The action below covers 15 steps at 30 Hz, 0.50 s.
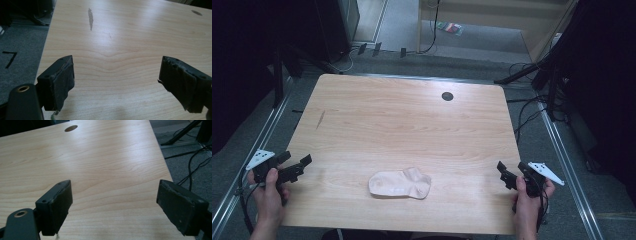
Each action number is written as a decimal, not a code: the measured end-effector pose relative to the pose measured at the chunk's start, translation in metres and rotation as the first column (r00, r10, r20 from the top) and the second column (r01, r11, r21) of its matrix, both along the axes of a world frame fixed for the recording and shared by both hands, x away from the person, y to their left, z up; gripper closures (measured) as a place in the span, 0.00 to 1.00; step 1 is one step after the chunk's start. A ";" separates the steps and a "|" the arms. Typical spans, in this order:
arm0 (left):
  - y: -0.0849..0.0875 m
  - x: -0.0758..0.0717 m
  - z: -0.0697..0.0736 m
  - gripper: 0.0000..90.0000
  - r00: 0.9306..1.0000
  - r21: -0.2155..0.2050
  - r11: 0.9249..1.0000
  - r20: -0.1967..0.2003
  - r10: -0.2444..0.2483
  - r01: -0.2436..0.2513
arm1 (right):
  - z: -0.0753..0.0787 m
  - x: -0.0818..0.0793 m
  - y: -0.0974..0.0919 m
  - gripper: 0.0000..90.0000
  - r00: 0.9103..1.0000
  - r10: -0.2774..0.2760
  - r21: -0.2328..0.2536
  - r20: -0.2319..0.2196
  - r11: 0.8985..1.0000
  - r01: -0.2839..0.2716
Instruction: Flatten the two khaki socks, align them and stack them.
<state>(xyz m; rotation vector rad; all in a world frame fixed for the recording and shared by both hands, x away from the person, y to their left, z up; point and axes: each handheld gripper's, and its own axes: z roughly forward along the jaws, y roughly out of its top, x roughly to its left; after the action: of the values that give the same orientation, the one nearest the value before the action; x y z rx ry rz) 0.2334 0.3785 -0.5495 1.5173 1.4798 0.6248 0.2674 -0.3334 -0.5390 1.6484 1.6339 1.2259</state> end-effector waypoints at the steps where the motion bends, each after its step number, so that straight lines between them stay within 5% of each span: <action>1: -0.002 0.001 -0.001 0.15 1.000 0.009 1.000 -0.002 -0.009 0.009 | -0.001 0.000 0.001 0.15 1.000 0.006 -0.004 -0.006 1.000 -0.006; 5: -0.008 0.003 -0.002 0.15 0.999 0.055 0.998 -0.019 -0.027 0.028 | -0.004 0.002 0.003 0.15 1.000 0.013 -0.019 -0.020 1.000 -0.013; 9: -0.005 0.003 -0.003 0.15 0.999 0.021 0.999 -0.018 -0.029 0.030 | -0.004 0.002 0.001 0.15 1.000 0.008 -0.012 -0.018 1.000 -0.008; 15: -0.007 0.004 -0.003 0.15 0.999 0.030 0.999 -0.018 -0.034 0.035 | -0.006 0.003 0.003 0.15 0.999 0.009 -0.027 -0.034 1.000 -0.010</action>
<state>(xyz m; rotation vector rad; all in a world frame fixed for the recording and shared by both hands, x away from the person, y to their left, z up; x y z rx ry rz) 0.2369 0.3718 -0.5522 1.5719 1.4606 0.6172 0.2704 -0.3300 -0.5451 1.6547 1.6731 1.1817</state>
